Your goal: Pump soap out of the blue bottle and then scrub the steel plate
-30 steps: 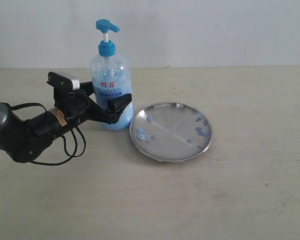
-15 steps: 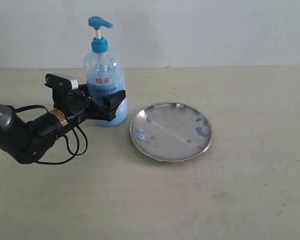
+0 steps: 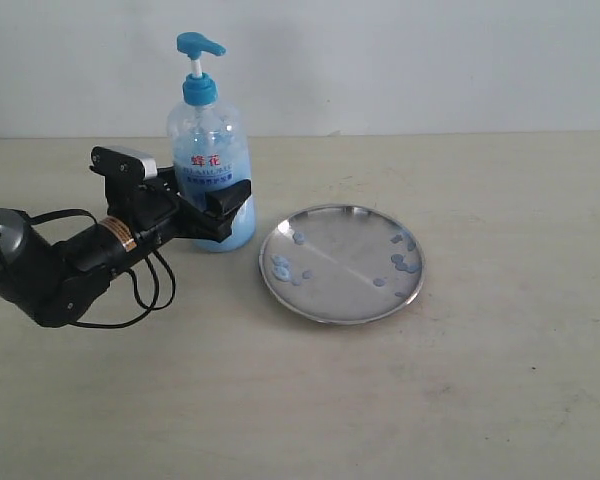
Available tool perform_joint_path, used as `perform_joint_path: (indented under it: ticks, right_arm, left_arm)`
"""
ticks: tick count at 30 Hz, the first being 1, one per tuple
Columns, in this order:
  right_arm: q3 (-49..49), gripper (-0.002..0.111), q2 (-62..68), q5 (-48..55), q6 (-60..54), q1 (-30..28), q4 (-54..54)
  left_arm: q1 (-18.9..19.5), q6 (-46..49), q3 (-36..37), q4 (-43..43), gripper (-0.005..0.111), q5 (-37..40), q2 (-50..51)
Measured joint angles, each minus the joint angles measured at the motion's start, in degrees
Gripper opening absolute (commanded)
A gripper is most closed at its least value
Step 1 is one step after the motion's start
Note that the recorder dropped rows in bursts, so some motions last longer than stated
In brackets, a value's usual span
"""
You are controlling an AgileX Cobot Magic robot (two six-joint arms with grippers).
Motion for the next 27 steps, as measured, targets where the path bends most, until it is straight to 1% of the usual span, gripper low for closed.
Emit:
perform_joint_path:
  ticks: [8, 15, 21, 25, 27]
  right_arm:
    - [0.00, 0.000, 0.00, 0.00, 0.00, 0.00, 0.00]
    - [0.00, 0.000, 0.00, 0.00, 0.00, 0.00, 0.00]
    - [0.00, 0.000, 0.00, 0.00, 0.00, 0.00, 0.00]
    - [0.00, 0.000, 0.00, -2.42, 0.36, 0.00, 0.00]
    - [0.00, 0.000, 0.00, -5.31, 2.68, 0.00, 1.40]
  left_arm:
    - [0.00, 1.96, 0.00, 0.00, 0.004, 0.00, 0.00]
    - [0.00, 11.73, -0.02, -0.23, 0.004, -0.60, 0.00]
    - [0.00, 15.75, -0.12, -0.23, 0.004, -0.82, 0.00]
    - [0.00, 20.67, -0.12, -0.23, 0.004, -0.94, -0.11]
    - [0.00, 22.43, -0.12, -0.23, 0.004, -0.68, -0.36]
